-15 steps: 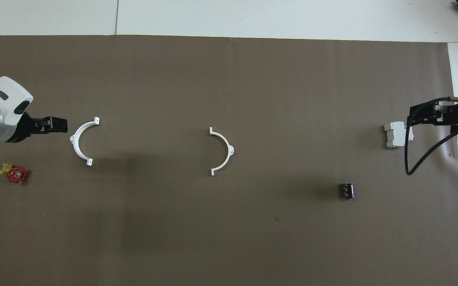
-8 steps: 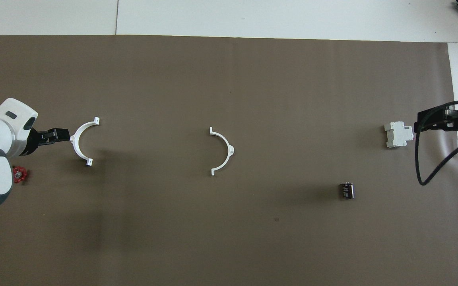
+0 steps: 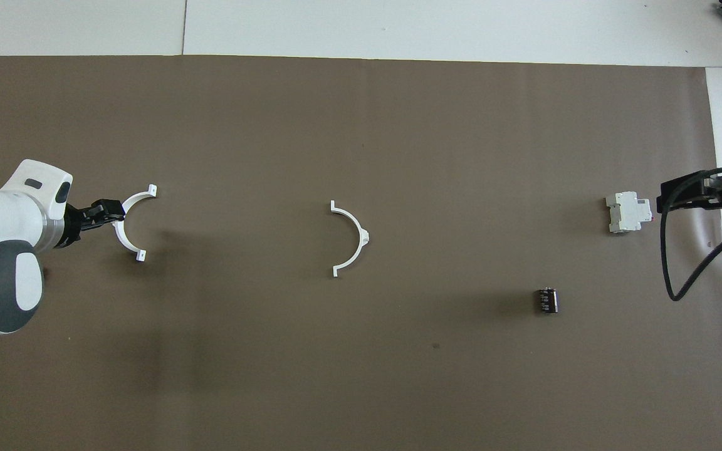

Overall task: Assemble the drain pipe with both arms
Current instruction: 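Reach the left gripper to the other white clamp half and grasp it, then lift the clamp half with the left gripper and carry it toward the center half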

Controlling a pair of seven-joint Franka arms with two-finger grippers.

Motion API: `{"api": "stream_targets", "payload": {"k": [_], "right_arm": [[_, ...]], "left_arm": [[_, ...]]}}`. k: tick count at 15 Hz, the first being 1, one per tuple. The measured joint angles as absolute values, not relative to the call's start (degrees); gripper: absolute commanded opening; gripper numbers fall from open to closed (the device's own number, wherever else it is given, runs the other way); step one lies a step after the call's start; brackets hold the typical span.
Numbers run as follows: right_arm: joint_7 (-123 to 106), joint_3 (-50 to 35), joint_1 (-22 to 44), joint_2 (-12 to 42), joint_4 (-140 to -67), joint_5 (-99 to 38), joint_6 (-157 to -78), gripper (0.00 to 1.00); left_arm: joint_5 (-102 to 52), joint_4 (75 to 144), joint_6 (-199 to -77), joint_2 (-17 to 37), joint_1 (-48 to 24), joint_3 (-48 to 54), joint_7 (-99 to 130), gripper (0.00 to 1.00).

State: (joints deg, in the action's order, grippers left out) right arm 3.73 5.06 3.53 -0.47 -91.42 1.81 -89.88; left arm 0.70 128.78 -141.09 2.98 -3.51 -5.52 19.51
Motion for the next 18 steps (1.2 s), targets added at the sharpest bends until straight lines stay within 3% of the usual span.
{"api": "stream_targets", "payload": {"k": [3, 6, 10, 18], "right_arm": [[3.7, 5.1, 3.5, -0.5, -91.4, 1.8, -89.8, 1.0], [3.7, 5.1, 3.5, -0.5, -91.5, 1.8, -89.8, 1.0], [3.7, 5.1, 3.5, -0.5, -91.5, 1.8, -89.8, 1.0], [3.7, 5.1, 3.5, -0.5, -91.5, 1.8, -89.8, 1.0]], "left_arm": [[0.7, 130.3, -145.5, 5.7, -3.5, -5.6, 19.9, 0.91], [0.7, 130.8, -146.2, 6.4, -3.5, -5.6, 20.1, 0.81], [0.7, 131.0, -146.2, 6.4, -3.5, -5.6, 20.1, 0.77], [0.7, 134.1, -149.7, 6.9, -3.5, -5.7, 20.1, 0.76]]}}
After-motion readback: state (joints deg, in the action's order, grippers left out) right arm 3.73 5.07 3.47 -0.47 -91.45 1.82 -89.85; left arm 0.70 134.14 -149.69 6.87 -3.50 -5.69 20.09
